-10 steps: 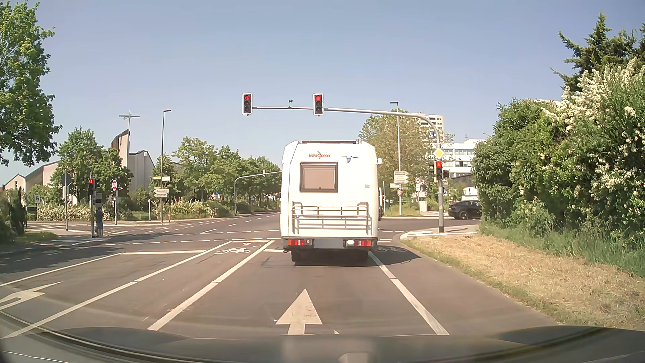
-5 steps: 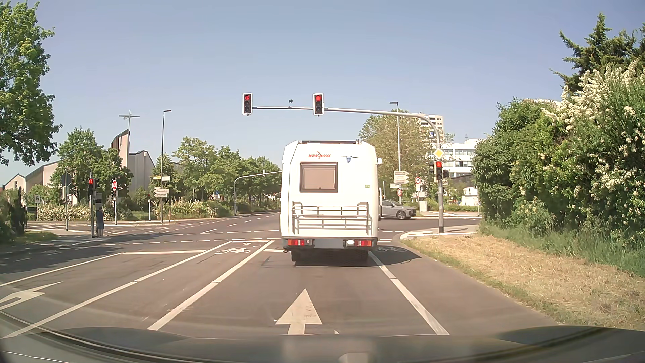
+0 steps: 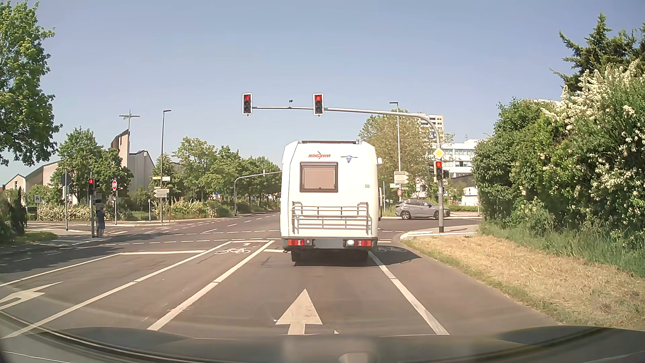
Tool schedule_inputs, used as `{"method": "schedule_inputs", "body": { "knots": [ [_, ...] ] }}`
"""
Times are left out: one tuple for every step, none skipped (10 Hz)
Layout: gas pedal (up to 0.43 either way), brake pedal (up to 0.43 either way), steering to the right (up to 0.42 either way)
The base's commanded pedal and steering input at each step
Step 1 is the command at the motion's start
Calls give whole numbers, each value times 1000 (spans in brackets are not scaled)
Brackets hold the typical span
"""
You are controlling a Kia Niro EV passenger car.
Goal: Follow the waypoints while adhering to traffic rules and regulations
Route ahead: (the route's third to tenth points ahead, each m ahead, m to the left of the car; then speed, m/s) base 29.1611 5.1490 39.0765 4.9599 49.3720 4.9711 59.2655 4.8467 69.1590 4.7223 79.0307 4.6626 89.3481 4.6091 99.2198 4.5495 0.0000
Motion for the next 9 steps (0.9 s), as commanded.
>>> {"method": "schedule_inputs", "body": {
  "knots": [
    [0, 293, 5],
    [0, 293, 5],
    [0, 293, 5],
    [0, 293, 5],
    [0, 293, 5],
    [0, 293, 5],
    [0, 293, 5],
    [0, 293, 5],
    [0, 293, 5]
  ]
}}
